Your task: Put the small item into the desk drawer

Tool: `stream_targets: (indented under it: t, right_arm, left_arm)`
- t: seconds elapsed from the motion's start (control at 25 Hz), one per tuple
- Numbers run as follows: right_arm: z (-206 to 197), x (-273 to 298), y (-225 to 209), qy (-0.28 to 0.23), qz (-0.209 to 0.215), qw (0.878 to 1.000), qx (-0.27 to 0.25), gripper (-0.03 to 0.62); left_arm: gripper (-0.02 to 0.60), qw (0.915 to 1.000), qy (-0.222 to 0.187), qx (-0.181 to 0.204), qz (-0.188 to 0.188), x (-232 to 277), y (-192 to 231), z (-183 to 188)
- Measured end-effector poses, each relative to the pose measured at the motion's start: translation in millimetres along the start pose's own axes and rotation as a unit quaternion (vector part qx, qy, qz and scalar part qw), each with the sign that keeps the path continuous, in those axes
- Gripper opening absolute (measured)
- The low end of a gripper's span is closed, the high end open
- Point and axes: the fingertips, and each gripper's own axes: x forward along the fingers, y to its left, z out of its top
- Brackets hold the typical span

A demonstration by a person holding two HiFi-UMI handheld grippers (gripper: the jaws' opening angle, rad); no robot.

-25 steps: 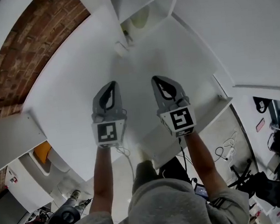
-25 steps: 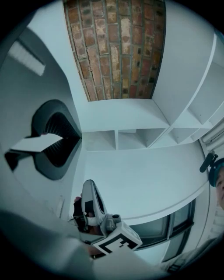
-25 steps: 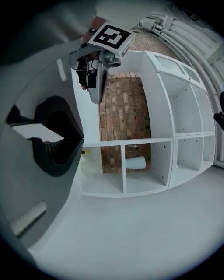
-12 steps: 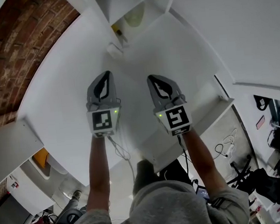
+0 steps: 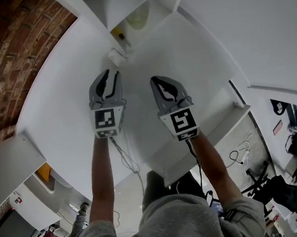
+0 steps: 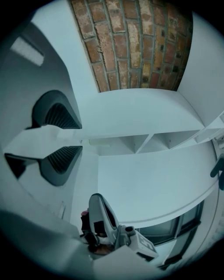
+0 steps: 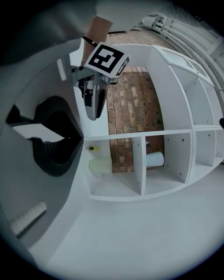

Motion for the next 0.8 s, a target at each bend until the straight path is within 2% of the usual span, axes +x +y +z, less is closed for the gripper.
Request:
stream_targets:
  t: [0.28, 0.44, 0.6, 0.8]
  right_arm:
    - [-0.3, 12.8, -2.8, -0.008, 0.011, 1.000, 0.000, 0.003]
    - [-7.8, 15.3, -8.1, -0.001, 0.010, 1.000, 0.001, 0.003]
    - [-12.6, 17.3, -11.8, 0.002, 0.012, 1.000, -0.002, 0.003]
    - [-16.6, 17.6, -21.1, 0.003, 0.007, 1.000, 0.005, 0.003]
  left_arm:
    - [0.284, 0.9988, 0.035, 0.026, -0.022, 31.3, 4.7, -22.5]
    - [0.346, 0.9982, 0.048, 0.032, -0.018, 47.3, 11.0, -32.9]
    - [0.377, 0.9976, 0.062, 0.019, -0.025, 62.6, 16.9, -41.5]
    - [0.380, 0.9968, 0.072, 0.018, -0.029, 75.3, 20.0, -44.0]
